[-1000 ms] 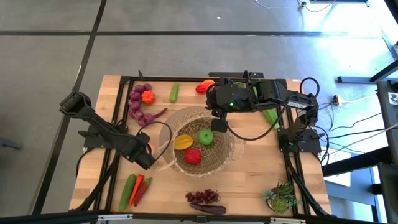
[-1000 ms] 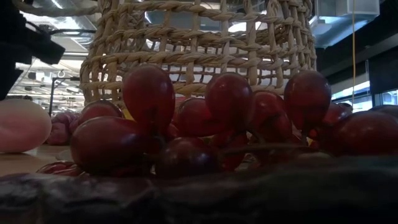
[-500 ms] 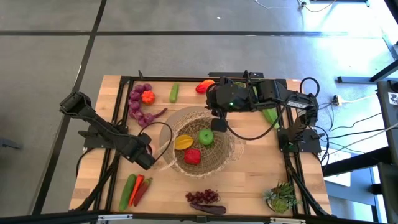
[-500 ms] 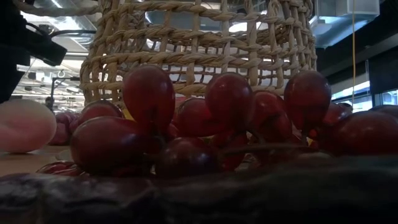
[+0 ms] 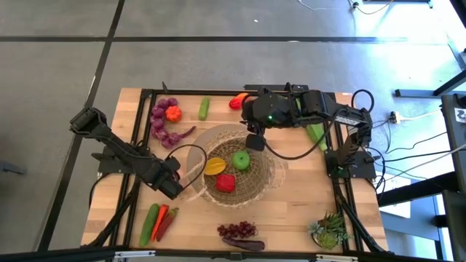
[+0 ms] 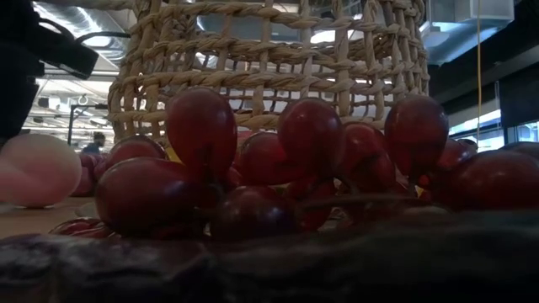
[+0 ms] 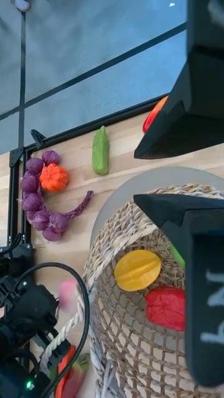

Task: Build produce basket
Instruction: Put the pink peach into the brown basket

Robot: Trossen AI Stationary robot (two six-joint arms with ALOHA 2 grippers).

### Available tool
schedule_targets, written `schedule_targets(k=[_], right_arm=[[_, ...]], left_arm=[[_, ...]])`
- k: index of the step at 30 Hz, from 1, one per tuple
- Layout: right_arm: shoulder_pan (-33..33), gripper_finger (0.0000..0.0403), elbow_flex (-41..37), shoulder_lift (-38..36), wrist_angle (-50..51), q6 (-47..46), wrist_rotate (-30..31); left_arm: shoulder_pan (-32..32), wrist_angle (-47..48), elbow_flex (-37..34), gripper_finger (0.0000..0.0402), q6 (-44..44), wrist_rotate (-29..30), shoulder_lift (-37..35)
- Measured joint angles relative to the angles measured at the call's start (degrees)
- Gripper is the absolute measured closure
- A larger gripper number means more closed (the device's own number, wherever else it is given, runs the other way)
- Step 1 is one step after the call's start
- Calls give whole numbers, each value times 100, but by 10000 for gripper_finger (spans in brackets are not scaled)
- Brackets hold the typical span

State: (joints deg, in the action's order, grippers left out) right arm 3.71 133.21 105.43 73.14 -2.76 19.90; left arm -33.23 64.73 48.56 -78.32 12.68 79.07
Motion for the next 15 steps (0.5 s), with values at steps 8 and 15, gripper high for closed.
schedule_targets(k=[8, 15], right_arm=[[-71, 305, 0, 0, 0, -13, -34], [-92, 305, 0, 0, 0, -17, -39]], left_arm=[[3, -95, 2, 333, 361, 31, 0], [166, -96, 2, 333, 395, 31, 0]])
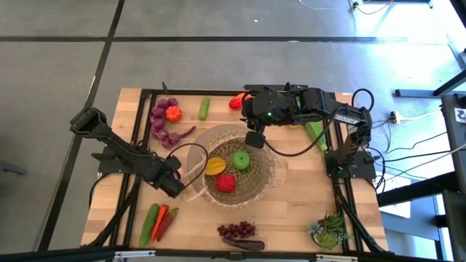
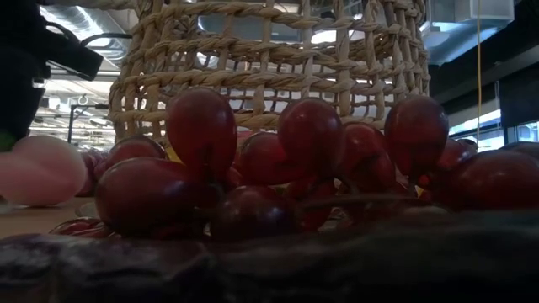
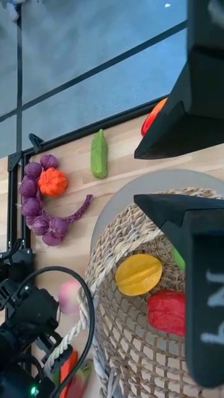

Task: Build produce basket
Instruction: Put the pink peach into the brown basket

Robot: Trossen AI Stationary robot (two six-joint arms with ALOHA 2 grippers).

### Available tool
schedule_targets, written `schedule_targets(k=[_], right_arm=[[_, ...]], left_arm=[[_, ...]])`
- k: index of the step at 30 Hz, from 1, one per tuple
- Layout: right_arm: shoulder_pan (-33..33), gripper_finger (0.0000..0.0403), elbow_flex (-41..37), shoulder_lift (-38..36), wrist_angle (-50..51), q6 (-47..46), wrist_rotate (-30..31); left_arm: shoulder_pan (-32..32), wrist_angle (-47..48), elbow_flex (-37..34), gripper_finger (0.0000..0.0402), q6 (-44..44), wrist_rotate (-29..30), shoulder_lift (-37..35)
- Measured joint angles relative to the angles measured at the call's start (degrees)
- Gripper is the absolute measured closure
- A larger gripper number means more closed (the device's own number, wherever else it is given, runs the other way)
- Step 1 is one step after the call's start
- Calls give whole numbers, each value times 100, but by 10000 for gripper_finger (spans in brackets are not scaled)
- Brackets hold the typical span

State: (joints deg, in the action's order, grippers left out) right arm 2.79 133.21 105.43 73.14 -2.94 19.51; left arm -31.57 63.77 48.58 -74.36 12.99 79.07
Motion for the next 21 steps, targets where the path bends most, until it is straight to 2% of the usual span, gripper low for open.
schedule_targets(k=[21], right_arm=[[0, 305, 0, 0, 2, 9, -9]], left_arm=[[183, -614, 0, 333, -11, -181, 0]])
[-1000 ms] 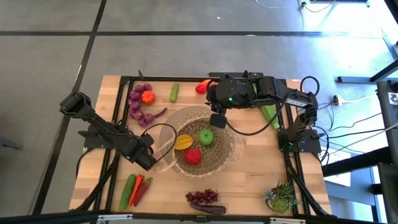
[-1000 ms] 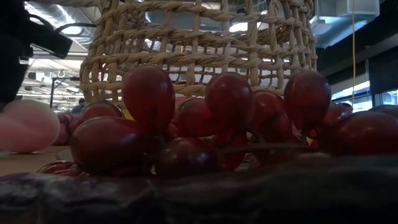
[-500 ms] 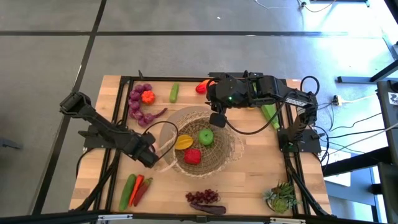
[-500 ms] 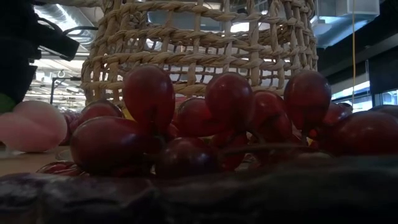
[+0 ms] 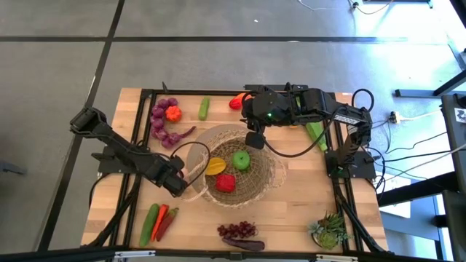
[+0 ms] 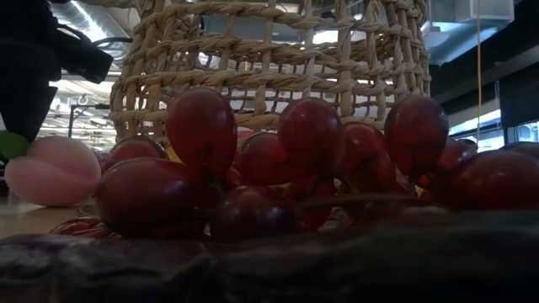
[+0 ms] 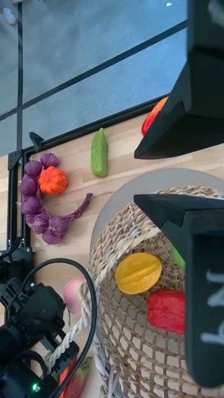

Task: Build produce basket
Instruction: Put the pink peach into the brown basket

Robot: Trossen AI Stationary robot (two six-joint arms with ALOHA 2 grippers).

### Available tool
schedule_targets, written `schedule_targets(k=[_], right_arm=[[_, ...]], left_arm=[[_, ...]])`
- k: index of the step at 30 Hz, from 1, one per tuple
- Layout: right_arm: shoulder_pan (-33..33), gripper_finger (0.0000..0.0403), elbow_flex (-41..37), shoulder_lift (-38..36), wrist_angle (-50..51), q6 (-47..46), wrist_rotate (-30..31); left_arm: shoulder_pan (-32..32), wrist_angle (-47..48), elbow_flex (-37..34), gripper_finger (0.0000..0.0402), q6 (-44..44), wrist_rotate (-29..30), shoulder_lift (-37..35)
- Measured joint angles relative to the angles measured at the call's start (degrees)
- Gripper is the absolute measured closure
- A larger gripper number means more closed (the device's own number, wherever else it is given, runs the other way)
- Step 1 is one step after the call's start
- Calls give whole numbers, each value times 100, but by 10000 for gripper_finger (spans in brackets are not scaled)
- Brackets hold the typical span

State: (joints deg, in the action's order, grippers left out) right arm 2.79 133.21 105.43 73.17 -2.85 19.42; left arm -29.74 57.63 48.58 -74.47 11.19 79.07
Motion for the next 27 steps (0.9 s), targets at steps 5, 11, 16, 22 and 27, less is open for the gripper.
schedule_targets(k=[5, 11, 16, 22, 27], right_arm=[[0, 305, 0, 0, 0, 4, 0], [0, 305, 0, 0, 2, 7, 0], [0, 305, 0, 0, 3, 7, 0], [0, 305, 0, 0, 4, 9, 0], [0, 305, 0, 0, 4, 9, 2]], left_arm=[[0, -185, 0, 333, -5, -40, 0], [0, -291, 0, 333, -40, -39, 0], [0, -482, 0, 333, -51, -40, 0], [0, -502, 0, 333, -215, -232, 33], [0, -669, -38, 333, -337, -310, 59]])
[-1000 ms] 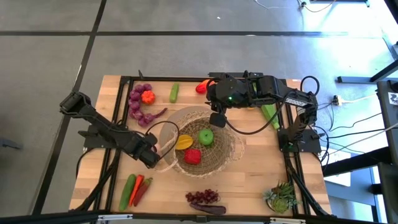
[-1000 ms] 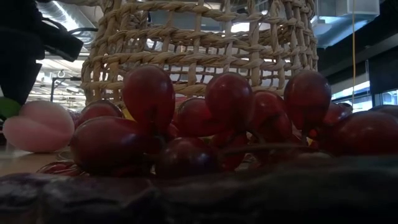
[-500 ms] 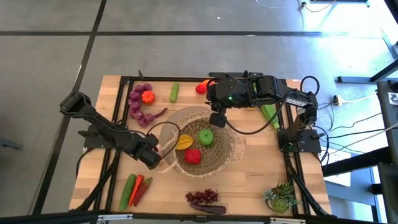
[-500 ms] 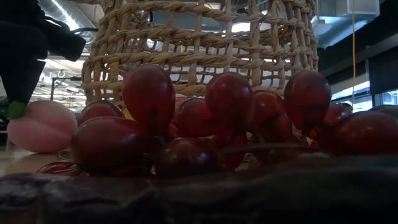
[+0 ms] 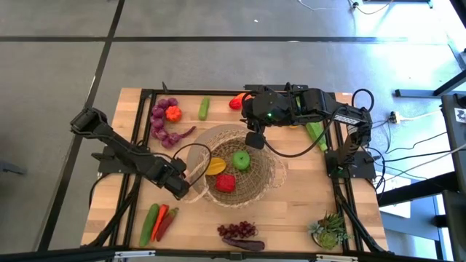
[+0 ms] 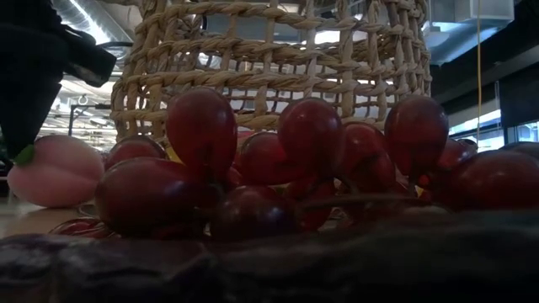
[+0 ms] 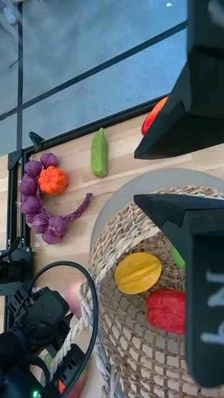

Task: Build produce basket
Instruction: Put the pink peach into the brown basket

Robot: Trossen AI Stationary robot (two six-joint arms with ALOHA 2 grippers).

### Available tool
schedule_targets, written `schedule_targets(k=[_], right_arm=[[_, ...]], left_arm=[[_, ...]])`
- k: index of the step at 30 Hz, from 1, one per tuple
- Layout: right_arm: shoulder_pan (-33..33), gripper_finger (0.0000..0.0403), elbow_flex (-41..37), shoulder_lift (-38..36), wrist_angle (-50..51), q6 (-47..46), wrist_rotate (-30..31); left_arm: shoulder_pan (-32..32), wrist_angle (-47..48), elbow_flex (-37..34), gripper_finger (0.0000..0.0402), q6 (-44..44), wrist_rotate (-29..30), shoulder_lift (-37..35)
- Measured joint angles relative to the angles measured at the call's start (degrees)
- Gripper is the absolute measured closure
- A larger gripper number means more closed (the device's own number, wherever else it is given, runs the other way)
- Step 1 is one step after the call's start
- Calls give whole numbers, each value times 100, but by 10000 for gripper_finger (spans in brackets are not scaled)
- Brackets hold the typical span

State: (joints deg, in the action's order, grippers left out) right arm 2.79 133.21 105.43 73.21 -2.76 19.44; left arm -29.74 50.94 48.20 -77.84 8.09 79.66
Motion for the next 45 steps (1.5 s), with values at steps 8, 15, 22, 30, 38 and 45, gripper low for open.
schedule_targets(k=[8, 15, 22, 30, 38, 45], right_arm=[[0, 305, -1, 0, -1, 22, 0], [0, 305, 0, 0, -2, 24, 0], [0, 305, -1, 0, -2, 26, 0], [1, 305, -2, 0, -2, 26, 2], [0, 305, -1, 0, -4, 46, 3], [-31, 305, -1, 0, -4, 45, 4]], left_arm=[[0, -219, -34, 333, -17, 7, 0], [0, -342, -34, 333, -7, 14, 0], [0, -355, -35, 335, -2, 18, 33], [0, -428, -36, 377, 31, 22, 294], [0, -438, -36, 398, 44, 36, 302], [0, -438, -36, 401, 44, 38, 302]])
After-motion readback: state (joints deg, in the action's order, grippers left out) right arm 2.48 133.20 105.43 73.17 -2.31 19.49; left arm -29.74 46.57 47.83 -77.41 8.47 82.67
